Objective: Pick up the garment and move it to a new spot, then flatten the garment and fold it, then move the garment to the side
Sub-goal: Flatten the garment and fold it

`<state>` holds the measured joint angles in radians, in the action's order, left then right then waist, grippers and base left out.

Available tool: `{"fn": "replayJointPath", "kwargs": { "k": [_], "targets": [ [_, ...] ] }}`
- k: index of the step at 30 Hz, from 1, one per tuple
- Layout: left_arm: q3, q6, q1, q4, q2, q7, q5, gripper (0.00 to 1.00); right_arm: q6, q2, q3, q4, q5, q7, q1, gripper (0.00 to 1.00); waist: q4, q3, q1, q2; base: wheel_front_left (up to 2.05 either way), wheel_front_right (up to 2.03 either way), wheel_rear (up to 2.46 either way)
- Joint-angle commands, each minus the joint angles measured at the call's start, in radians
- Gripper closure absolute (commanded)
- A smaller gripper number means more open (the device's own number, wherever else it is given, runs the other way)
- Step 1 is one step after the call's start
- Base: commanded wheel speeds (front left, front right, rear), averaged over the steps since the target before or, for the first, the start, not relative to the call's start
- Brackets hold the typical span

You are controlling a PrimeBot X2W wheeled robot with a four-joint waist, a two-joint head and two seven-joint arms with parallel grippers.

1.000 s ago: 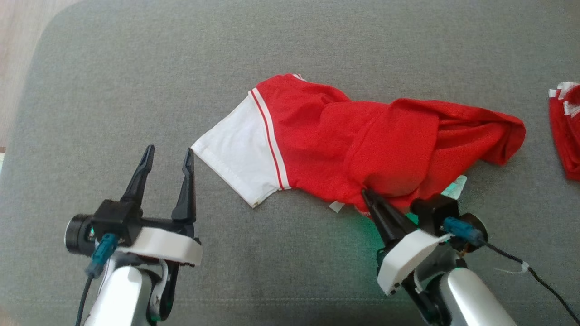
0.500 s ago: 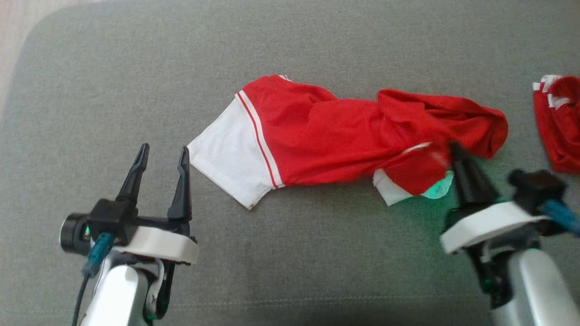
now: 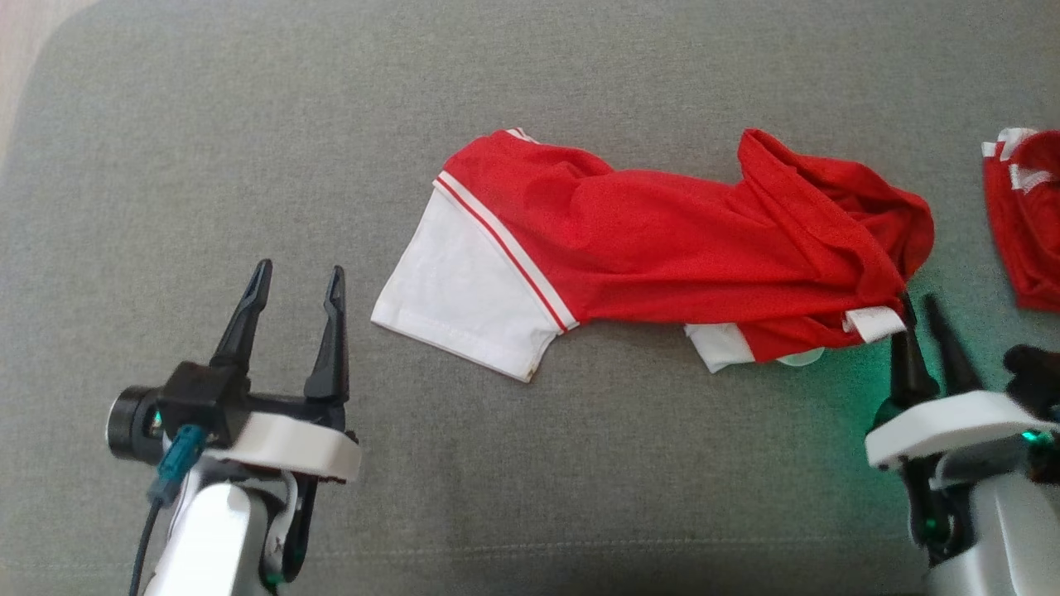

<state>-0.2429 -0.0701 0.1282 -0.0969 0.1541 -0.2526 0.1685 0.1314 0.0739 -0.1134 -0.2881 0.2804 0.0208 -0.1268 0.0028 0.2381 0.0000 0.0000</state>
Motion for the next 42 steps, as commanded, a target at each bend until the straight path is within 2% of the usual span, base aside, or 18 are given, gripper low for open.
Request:
{"fn": "replayJointPath", "kwargs": {
  "k": [1, 5, 7, 12, 17, 23, 42],
  "targets": [
    [0.044, 0.001, 0.042, 0.034, 0.013, -0.009, -0.008, 0.0, -0.001, 0.011, 0.012, 0.032, 0.0, 0.032, -0.048, 0.0, 0.001, -0.003, 0.0, 0.0, 0.0, 0.0, 0.0],
    [0.05, -0.001, 0.035, 0.036, 0.014, -0.009, -0.009, 0.0, -0.001, 0.009, 0.001, 0.076, -0.035, 0.106, -0.053, 0.0, 0.001, -0.008, 0.0, 0.0, 0.0, 0.0, 0.0],
    [0.054, -0.004, 0.028, 0.039, 0.017, -0.009, -0.01, 0.0, -0.001, 0.006, 0.013, 0.144, -0.081, 0.131, -0.048, 0.0, -0.004, -0.014, 0.0, 0.0, 0.0, 0.0, 0.0],
    [0.057, -0.008, 0.018, 0.045, 0.018, -0.009, -0.013, 0.0, -0.001, 0.0, 0.071, 0.261, -0.172, 0.109, -0.009, 0.0, -0.012, -0.029, 0.0, 0.0, 0.0, 0.0, 0.0],
    [0.054, -0.01, 0.004, 0.045, 0.018, -0.009, -0.015, 0.0, -0.001, -0.014, 0.114, 0.331, -0.207, 0.071, 0.072, 0.0, -0.016, -0.05, 0.0, 0.0, 0.0, 0.0, 0.0],
    [0.052, -0.012, -0.01, 0.046, 0.021, -0.009, -0.014, 0.0, -0.001, -0.022, 0.13, 0.364, -0.191, 0.052, 0.142, 0.0, -0.019, -0.065, 0.0, 0.0, 0.0, 0.0, 0.0],
    [0.032, -0.019, -0.023, 0.041, 0.022, -0.009, -0.008, 0.0, -0.001, -0.024, 0.127, 0.362, -0.132, 0.012, 0.153, 0.0, -0.016, -0.08, 0.0, 0.0, 0.0, 0.0, 0.0]
  ]
}}
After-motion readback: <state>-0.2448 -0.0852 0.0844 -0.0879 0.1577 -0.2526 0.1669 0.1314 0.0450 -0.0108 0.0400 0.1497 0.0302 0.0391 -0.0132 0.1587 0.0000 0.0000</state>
